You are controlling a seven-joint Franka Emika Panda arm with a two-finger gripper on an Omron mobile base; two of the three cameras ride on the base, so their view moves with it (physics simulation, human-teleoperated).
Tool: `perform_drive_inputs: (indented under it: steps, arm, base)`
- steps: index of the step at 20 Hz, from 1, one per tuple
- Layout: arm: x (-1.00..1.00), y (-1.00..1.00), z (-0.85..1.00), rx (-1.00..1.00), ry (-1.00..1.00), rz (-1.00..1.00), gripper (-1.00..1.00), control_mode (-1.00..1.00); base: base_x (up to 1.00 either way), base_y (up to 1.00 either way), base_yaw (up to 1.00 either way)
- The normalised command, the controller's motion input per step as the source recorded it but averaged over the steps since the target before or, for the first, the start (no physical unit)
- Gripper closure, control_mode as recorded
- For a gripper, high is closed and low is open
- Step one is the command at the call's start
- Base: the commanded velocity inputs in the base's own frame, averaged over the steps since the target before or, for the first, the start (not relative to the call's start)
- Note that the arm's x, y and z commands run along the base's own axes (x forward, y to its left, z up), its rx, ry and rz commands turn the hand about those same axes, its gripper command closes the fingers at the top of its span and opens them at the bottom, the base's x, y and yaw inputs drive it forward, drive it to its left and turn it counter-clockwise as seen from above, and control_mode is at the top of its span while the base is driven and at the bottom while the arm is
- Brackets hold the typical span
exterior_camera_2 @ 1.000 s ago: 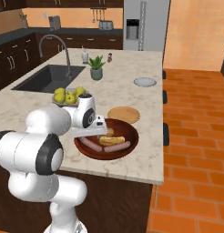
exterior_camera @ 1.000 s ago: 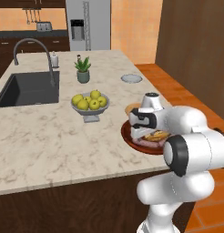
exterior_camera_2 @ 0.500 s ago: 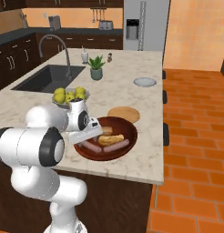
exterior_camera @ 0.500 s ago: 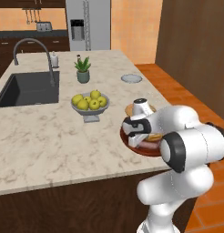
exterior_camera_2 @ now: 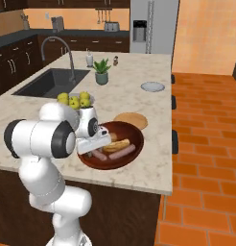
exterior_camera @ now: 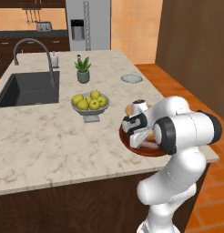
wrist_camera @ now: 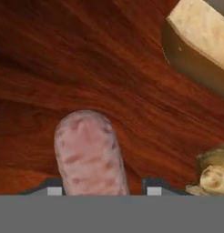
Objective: Place one bun and one sausage from the bowl on each plate.
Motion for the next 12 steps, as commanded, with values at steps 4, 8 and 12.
perform_drive_inputs:
  steps: [4,8,12]
  arm:
    - [-0.87,-0.04,0.25,0.00,-0.15,0.00,1.00,-1.00]
    - [-1.00,0.00,1.00,0.01,-0.35,0.00,1.00,-1.00]
    - [-1.00,0.00,1.00,0.01,-0.24,0.00,1.00,-1.00]
  base:
    - [0.00,0.00,0.00]
    - [0.00,0.00,0.00]
    - [0.00,0.00,0.00]
